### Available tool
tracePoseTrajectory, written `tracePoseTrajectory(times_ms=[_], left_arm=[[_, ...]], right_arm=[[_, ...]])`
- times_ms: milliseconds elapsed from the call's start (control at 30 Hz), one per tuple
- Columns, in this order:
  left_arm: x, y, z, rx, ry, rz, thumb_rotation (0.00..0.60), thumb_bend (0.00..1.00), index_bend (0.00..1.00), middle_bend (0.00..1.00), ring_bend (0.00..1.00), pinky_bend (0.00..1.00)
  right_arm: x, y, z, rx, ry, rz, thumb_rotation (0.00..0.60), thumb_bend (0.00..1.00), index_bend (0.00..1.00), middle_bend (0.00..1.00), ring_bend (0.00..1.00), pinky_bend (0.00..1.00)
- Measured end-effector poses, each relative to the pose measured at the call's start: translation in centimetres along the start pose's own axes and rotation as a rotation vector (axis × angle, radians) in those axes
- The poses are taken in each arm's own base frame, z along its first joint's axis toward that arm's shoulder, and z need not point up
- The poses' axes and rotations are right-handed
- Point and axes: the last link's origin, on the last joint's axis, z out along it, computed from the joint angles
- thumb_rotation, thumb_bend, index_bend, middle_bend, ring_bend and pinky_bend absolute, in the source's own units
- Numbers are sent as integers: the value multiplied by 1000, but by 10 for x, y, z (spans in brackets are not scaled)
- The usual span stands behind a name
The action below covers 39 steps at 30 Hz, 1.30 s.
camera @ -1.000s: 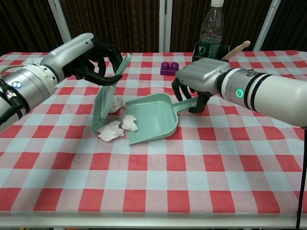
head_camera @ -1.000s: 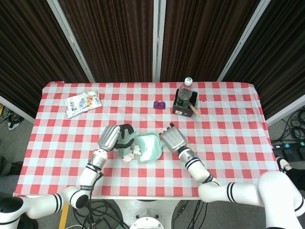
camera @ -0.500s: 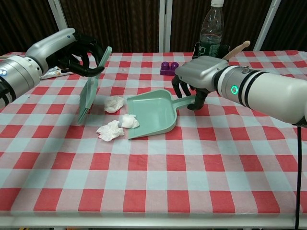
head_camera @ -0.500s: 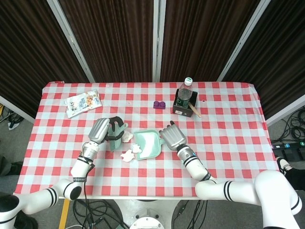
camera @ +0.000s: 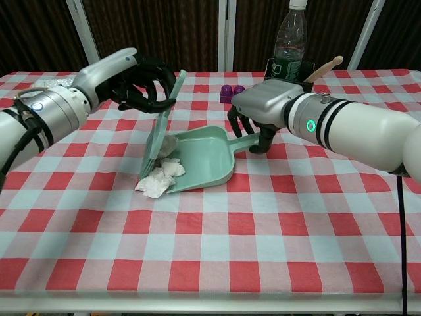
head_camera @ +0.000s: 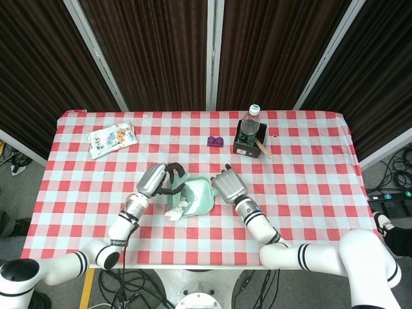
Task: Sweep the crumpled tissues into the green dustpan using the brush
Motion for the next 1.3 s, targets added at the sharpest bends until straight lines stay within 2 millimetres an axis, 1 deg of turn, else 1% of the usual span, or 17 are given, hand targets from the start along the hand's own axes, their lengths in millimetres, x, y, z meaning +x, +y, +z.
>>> tracePoseTrajectory(times_ms=[233,367,467,600,733,900,1000,1100,1300], left_arm=[[-8,11,2,-9,-20,-82,600,537,553,560,621,901],[0,13,0,-15,9,-88,600,537,553,560,621,900],[9,12,-5,-10,40,-86,600,541,553,560,621,899],[21,7,-19,13,86,-59,600,543,553,560,621,899],[24,2,-35,49,112,-36,600,544,553,559,621,899],[20,0,-55,87,124,3,600,544,553,559,621,900],[15,-2,-60,100,125,53,600,542,553,559,621,900],[6,-6,-61,115,127,98,600,542,553,559,621,900],[-10,-4,-51,115,142,66,600,547,553,559,621,900]], right_arm=[[-2,-5,2,13,0,27,600,420,657,574,386,204],[-3,-6,3,23,-1,25,600,420,658,574,385,204],[-4,-4,3,30,0,17,600,429,659,574,386,204],[-3,-2,3,39,3,10,600,430,659,575,386,204],[-2,-1,4,50,3,2,600,430,659,575,386,204],[-2,-1,4,58,2,-3,600,430,659,575,386,204],[-3,-1,3,61,1,-4,600,430,660,575,386,204],[-2,-2,4,62,1,-3,600,430,661,576,385,204],[-2,-6,5,61,-2,7,600,441,662,576,385,204]])
